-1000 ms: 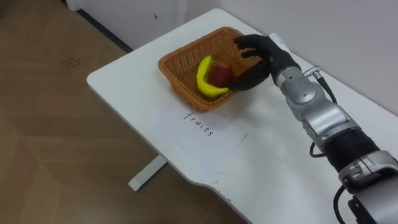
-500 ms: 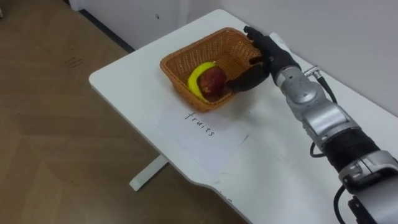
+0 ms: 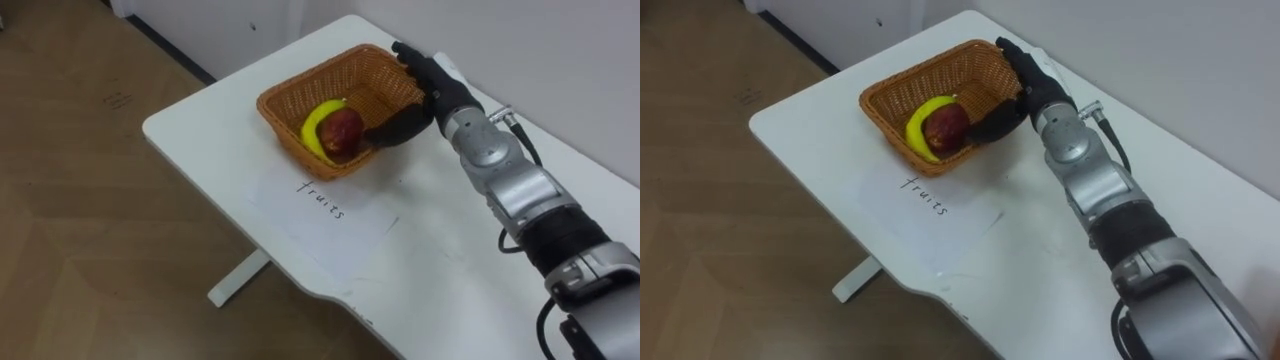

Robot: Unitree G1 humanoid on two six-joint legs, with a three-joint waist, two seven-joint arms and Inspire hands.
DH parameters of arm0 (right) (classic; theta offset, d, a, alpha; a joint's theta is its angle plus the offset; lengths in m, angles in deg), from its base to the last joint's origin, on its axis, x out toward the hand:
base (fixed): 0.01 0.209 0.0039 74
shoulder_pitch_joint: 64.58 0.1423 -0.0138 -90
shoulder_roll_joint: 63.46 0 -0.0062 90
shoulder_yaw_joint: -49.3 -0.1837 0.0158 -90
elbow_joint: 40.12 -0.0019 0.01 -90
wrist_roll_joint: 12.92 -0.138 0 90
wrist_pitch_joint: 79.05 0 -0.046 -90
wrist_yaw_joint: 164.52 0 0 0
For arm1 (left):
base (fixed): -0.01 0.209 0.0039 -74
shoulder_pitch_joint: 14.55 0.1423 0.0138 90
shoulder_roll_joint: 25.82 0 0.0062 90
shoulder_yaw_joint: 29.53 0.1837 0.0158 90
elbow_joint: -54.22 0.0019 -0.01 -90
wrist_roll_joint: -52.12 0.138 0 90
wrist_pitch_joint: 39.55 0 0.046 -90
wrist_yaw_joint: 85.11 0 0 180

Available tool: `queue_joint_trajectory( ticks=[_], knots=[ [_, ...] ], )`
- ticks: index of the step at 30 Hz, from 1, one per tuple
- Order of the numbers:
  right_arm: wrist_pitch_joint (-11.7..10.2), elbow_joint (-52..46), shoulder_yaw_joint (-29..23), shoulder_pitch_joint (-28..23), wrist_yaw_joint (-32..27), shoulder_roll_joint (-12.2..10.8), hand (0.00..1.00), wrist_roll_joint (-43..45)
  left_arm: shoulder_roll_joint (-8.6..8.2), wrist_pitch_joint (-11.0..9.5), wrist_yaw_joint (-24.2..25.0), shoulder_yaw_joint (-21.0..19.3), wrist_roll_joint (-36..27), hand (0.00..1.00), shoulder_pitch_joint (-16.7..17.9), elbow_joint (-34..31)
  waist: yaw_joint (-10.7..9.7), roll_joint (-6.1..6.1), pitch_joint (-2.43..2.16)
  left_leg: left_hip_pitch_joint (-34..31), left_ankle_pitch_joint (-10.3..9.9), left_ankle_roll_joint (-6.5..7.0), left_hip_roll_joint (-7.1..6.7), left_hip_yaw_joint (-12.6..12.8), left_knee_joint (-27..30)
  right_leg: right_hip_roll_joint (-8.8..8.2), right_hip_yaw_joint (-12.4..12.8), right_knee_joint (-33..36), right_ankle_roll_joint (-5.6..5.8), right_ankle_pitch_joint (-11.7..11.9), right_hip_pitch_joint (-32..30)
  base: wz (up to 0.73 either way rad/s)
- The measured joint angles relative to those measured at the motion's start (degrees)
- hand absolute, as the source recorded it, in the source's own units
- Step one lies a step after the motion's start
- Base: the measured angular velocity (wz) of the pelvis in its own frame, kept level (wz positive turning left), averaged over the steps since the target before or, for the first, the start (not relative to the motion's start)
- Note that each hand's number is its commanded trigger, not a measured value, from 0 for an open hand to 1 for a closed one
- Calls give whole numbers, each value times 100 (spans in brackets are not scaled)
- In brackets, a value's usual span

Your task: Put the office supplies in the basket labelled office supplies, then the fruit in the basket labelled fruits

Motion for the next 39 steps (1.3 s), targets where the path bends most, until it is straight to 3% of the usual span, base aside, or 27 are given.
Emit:
queue_joint_trajectory(
  ticks=[4,5,7,9,11,16,19,24,29,33,39],
  knots=[
    [-1,-195,-65,0,-1,0,0,-76,14,0,59,0,-2,0,3,5,-127,12,2,12,0,0,3,-1,33,-8,0,1,0,0,16,2],
    [-8,-270,-103,0,-3,0,0,-119,14,1,59,0,-2,0,-3,5,-167,65,25,24,0,0,4,2,49,-13,7,2,0,0,34,0],
    [-12,-507,-245,-45,-9,0,0,-211,14,-15,53,-4,1,0,-38,7,-266,101,24,25,-1,1,13,3,48,-17,11,1,0,0,33,0],
    [-95,-862,-502,-208,-9,0,0,-377,4,-37,45,-8,1,0,-77,16,-318,154,9,27,-2,4,12,27,44,-23,34,1,-1,1,23,-5],
    [-243,-1087,-806,-401,-24,8,0,-542,-12,-127,41,-9,-3,0,-130,93,-392,245,-35,43,2,12,7,55,38,-34,72,6,0,1,34,-2],
    [-248,-1847,-1280,-659,-21,100,0,-903,-45,-175,-28,-33,-4,0,-126,75,-815,389,-70,82,11,27,24,207,6,-27,353,8,-3,2,5,-9],
    [-247,-2126,-1561,-716,-154,221,0,-1068,-49,-174,-76,-95,-10,0,-54,-32,-1001,456,-84,193,22,42,78,464,-104,-8,564,29,-16,11,-39,-35],
    [-250,-2461,-2035,-881,-464,464,0,-1213,-87,-206,-348,-229,-10,0,-222,48,-1410,441,-103,248,22,42,107,617,-152,4,709,108,-17,12,-111,-20],
    [-258,-2785,-2568,-1003,-741,649,0,-1247,-100,-329,-421,-239,-14,0,-407,121,-1802,438,-109,349,21,43,124,903,-224,12,1024,105,-16,21,-169,-27],
    [-269,-3008,-2850,-1114,-1016,912,0,-1631,-96,-398,-463,-243,-22,0,-456,122,-1913,442,-121,436,18,42,187,1133,-307,72,1262,113,-45,71,-243,-35],
    [-277,-3056,-3426,-1341,-1404,1147,0,-2420,-93,-452,-694,-267,-259,0,-364,61,-2301,455,-127,516,-30,6,291,1314,-312,177,1439,109,-103,114,-251,-18]
  ],
)
